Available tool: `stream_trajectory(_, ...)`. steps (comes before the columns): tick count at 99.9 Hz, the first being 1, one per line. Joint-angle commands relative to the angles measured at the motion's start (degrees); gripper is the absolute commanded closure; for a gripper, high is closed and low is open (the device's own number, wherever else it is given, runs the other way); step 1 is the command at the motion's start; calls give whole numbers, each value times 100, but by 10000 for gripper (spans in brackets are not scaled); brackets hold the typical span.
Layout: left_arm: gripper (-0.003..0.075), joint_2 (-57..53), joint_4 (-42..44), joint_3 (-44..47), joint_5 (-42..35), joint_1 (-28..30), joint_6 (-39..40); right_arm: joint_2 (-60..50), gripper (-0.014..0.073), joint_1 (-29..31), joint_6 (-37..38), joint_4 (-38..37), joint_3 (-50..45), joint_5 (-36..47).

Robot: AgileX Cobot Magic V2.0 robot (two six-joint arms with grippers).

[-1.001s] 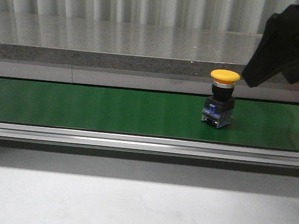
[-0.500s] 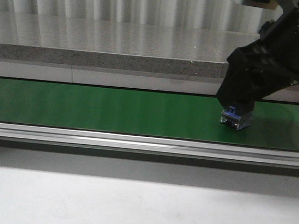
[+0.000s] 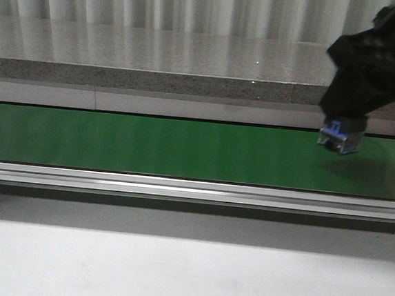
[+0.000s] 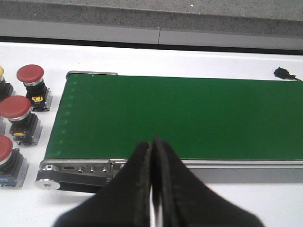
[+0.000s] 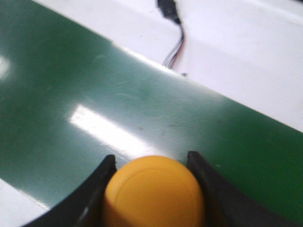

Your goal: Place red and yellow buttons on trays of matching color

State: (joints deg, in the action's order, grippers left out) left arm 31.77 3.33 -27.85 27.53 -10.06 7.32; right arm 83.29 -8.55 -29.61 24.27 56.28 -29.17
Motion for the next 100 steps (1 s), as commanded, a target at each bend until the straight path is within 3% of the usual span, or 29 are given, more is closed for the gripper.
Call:
stream_trajectory(1, 741, -1, 8, -142, -477, -13, 53, -550, 390, 532, 541, -280, 160, 48)
stream_trajectory(25, 741, -1, 8, -142, -477, -13, 53, -1168, 390, 2535, 1601, -910, 32, -356)
stream_trajectory(42, 741, -1, 8, -142, -477, -13, 53, -1106, 390, 3645, 1769, -905, -353, 362)
stream_trajectory(65, 741, -1, 8, -142, -477, -13, 53, -657, 390, 3862, 1769, -905, -844, 1405)
stream_trajectory(100, 741, -1, 8, -142, -477, -13, 53, -180, 390, 4312, 1774, -883, -844, 1771)
